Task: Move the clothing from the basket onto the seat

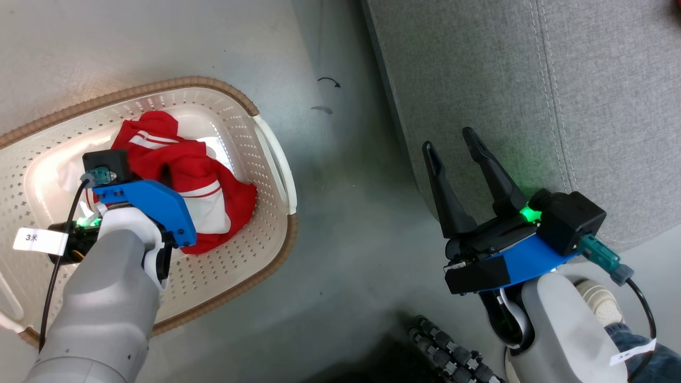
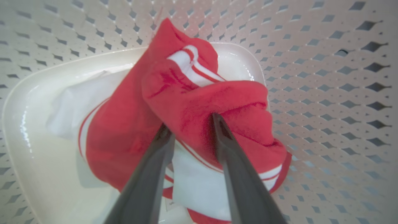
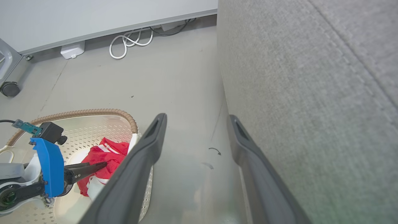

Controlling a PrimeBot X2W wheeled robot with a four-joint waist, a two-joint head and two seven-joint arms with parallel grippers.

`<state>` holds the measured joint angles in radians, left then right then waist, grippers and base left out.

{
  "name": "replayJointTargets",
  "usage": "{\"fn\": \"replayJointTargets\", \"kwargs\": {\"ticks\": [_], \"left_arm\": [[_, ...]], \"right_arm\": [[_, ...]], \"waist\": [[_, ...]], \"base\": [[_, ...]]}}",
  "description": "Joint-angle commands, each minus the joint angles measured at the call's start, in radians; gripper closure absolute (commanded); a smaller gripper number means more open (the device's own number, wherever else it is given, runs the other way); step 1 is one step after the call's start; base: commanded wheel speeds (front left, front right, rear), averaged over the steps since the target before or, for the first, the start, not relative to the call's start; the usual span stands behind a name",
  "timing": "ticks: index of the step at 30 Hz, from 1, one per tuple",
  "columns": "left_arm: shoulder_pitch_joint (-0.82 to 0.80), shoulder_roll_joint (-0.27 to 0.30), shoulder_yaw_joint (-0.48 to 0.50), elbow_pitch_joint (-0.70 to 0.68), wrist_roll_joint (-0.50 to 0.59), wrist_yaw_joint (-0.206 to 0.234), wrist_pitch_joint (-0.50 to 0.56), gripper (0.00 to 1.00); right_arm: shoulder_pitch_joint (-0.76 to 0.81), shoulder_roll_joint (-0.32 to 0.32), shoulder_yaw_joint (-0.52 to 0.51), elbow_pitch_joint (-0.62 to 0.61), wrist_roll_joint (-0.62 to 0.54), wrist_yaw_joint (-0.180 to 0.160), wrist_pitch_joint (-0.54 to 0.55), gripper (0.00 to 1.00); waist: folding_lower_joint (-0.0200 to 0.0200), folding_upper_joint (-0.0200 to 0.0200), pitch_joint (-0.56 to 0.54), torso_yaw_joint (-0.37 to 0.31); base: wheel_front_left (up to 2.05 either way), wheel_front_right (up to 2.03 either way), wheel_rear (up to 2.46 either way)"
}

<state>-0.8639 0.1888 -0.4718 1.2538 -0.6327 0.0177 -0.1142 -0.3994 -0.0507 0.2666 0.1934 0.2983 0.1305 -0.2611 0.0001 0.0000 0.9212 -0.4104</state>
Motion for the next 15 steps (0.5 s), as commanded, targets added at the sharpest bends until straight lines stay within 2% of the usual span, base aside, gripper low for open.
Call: {"fn": "replayJointTargets", "kwargs": {"ticks": [1, 15], "left_arm": [[-0.017, 0.003, -0.006, 0.004, 0.005, -0.002, 0.011, 1.0], [-0.029, 0.007, -0.016, 0.016, -0.008, -0.016, -0.003, 1.0]], "right_arm": [[0.0, 0.001, -0.002, -0.004, 0.006, 0.0, -0.005, 0.0], [-0.019, 0.001, 0.007, -0.007, 0.011, 0.0, -0.006, 0.0]], "waist": [[-0.0001, 0.0, 0.0, 0.0], [-0.0001, 0.0, -0.004, -0.001]], "base": [[0.0, 0.0, 0.0], [0.0, 0.0, 0.0]]}}
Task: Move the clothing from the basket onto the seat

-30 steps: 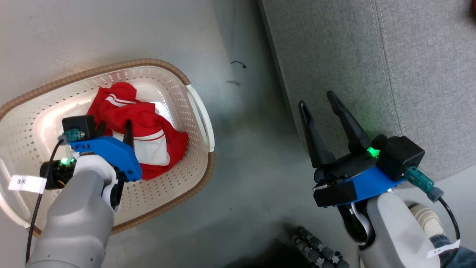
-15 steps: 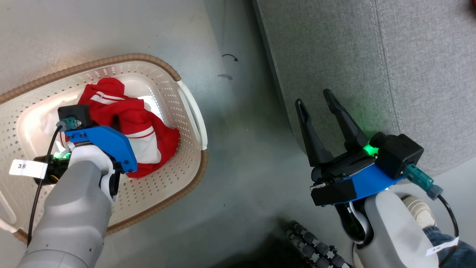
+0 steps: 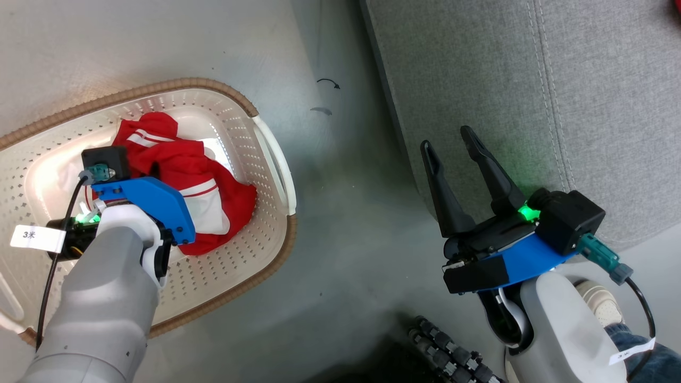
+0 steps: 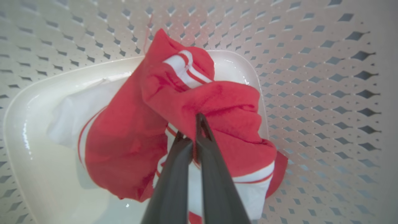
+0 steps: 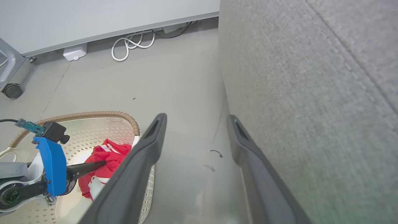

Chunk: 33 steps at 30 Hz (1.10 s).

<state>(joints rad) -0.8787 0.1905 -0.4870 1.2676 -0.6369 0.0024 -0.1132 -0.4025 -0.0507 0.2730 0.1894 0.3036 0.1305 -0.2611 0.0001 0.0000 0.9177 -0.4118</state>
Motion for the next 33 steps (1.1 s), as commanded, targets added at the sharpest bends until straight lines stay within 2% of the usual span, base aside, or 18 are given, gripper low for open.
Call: {"fn": "replayJointTargets", "kwargs": {"ticks": [1, 13, 16, 22, 33], "left_arm": [[-0.015, 0.006, -0.001, 0.003, -0.005, -0.002, -0.004, 1.0], [0.032, -0.011, -0.003, 0.01, -0.025, -0.029, -0.019, 1.0], [0.057, -0.031, -0.014, 0.011, -0.026, -0.055, -0.036, 1.0], [0.103, -0.063, -0.056, 0.012, 0.001, -0.08, -0.056, 1.0], [0.205, -0.126, -0.157, -0.041, 0.044, -0.125, -0.123, 1.0]], "right_arm": [[-0.018, 0.001, 0.001, -0.003, 0.004, 0.0, -0.006, 0.0], [-0.026, 0.0, -0.004, 0.02, -0.02, 0.0, -0.006, 0.0], [-0.021, 0.0, -0.011, 0.029, -0.033, 0.0, -0.006, 0.0], [0.002, 0.0, -0.03, 0.051, -0.058, 0.0, -0.006, 0.0], [0.086, 0.0, -0.099, 0.086, -0.135, 0.0, 0.032, 0.0]], "waist": [[-0.0001, 0.0, -0.001, 0.0], [-0.0001, 0.0, -0.095, 0.021], [-0.0001, 0.0, -0.161, 0.046], [-0.0001, 0.0, -0.267, 0.085], [-0.0001, 0.0, -0.527, 0.212]], "base": [[0.0, 0.0, 0.0], [0.0, 0.0, 0.0], [0.0, 0.0, 0.0], [0.0, 0.0, 0.0], [0.0, 0.0, 0.0]]}}
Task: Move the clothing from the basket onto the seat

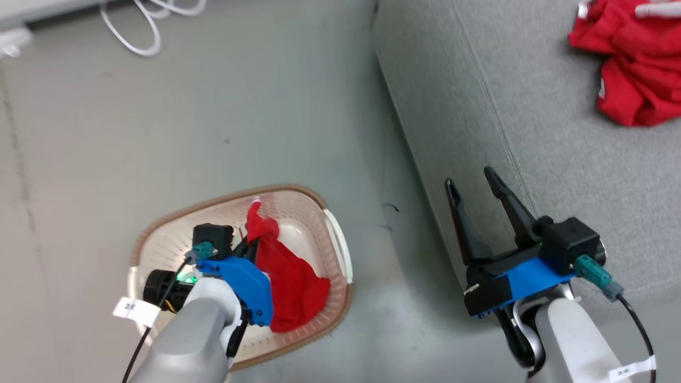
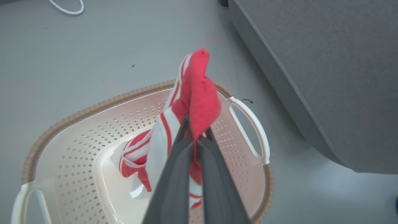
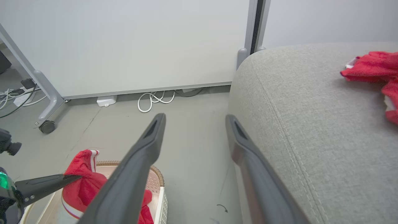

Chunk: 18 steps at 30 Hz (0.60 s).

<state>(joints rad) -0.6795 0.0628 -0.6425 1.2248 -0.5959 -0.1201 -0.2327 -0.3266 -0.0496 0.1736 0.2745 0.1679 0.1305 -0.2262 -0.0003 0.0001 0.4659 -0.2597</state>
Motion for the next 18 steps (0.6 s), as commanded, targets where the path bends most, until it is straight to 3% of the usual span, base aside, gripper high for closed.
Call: {"fn": "replayJointTargets", "kwargs": {"ticks": [1, 10, 18], "left_arm": [[0.011, -0.001, -0.008, -0.01, 0.002, -0.004, -0.011, 1.0], [0.039, -0.012, -0.07, -0.154, -0.032, -0.012, -0.028, 1.0], [0.003, -0.013, -0.135, -0.301, -0.061, -0.01, -0.033, 1.0]], "right_arm": [[0.017, -0.002, -0.01, -0.001, -0.008, 0.0, -0.001, 0.0], [0.114, -0.002, -0.047, -0.046, -0.037, 0.0, 0.068, 0.0], [0.168, -0.002, -0.048, -0.079, -0.029, 0.0, 0.107, 0.0]], "waist": [[0.0003, -0.0001, -0.1, 0.072], [0.0003, -0.0001, -0.243, 0.152], [0.0003, -0.0001, -0.329, 0.183]], "base": [[0.0, 0.0, 0.0], [0.0, 0.0, 0.0], [0.0, 0.0, 0.0]]}}
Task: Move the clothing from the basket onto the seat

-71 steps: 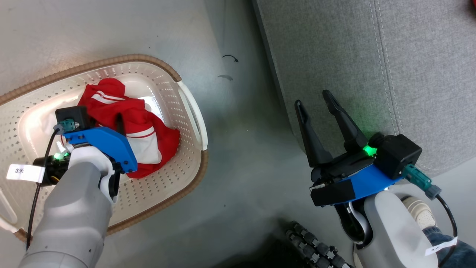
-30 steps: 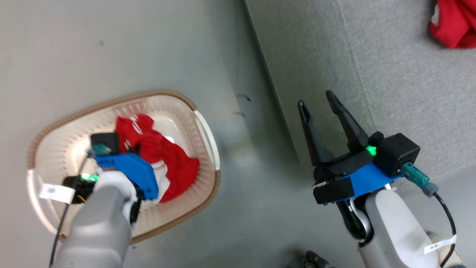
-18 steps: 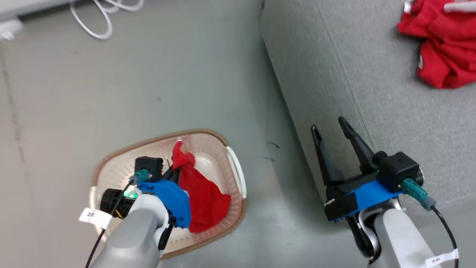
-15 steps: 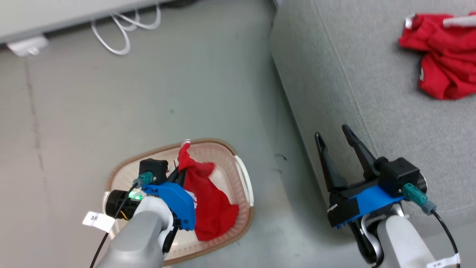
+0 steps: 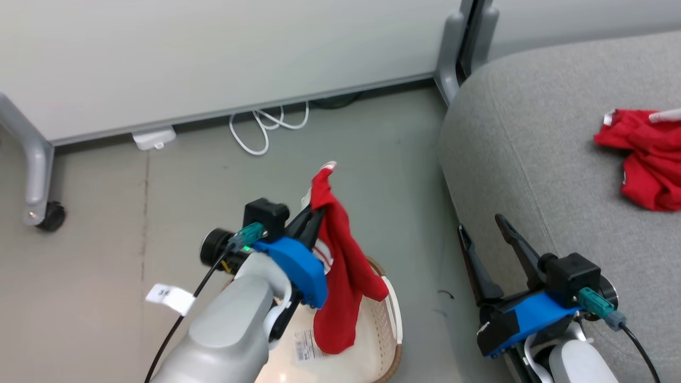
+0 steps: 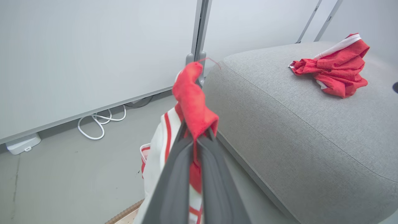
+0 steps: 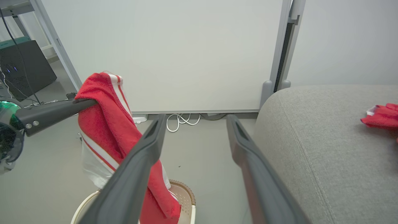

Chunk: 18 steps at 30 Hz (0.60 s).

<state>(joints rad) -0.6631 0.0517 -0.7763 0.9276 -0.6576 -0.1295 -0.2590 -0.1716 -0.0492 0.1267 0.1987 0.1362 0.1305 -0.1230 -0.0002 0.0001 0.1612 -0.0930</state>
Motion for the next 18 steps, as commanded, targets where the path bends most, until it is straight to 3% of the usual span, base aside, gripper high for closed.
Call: {"fn": "replayJointTargets", "kwargs": {"ticks": [1, 18], "left_arm": [[-0.021, -0.001, -0.01, -0.014, 0.004, -0.001, -0.006, 1.0], [-0.243, -0.001, -0.126, -0.178, -0.079, 0.013, 0.117, 1.0]], "right_arm": [[0.019, -0.002, -0.002, -0.007, 0.005, 0.0, 0.006, 0.0], [0.077, -0.002, 0.016, -0.018, 0.022, 0.0, 0.044, 0.0]], "waist": [[0.0002, -0.0001, -0.031, 0.019], [0.0002, -0.0001, -0.108, 0.031]], "base": [[0.0, 0.0, 0.0], [0.0, 0.0, 0.0]]}}
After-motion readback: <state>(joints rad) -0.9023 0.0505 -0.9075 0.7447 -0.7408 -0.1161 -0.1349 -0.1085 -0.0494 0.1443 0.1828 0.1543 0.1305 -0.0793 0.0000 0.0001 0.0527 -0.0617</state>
